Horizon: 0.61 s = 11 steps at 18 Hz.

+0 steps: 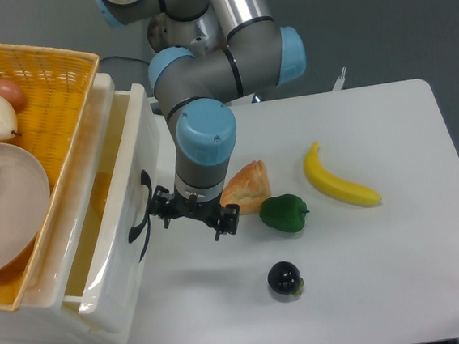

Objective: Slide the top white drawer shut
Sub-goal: 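Push the drawer front with the gripper, sliding the drawer into the unit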

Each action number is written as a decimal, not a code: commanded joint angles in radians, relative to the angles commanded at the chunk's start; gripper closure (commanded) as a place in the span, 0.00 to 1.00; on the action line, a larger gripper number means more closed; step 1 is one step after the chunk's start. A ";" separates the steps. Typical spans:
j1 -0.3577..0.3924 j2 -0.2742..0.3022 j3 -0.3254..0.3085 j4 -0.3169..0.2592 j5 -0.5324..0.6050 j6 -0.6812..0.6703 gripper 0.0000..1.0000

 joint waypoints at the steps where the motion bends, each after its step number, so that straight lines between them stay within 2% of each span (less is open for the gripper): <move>1: -0.002 0.006 0.000 0.000 0.000 0.000 0.00; 11: -0.022 0.011 -0.008 -0.002 0.001 -0.003 0.00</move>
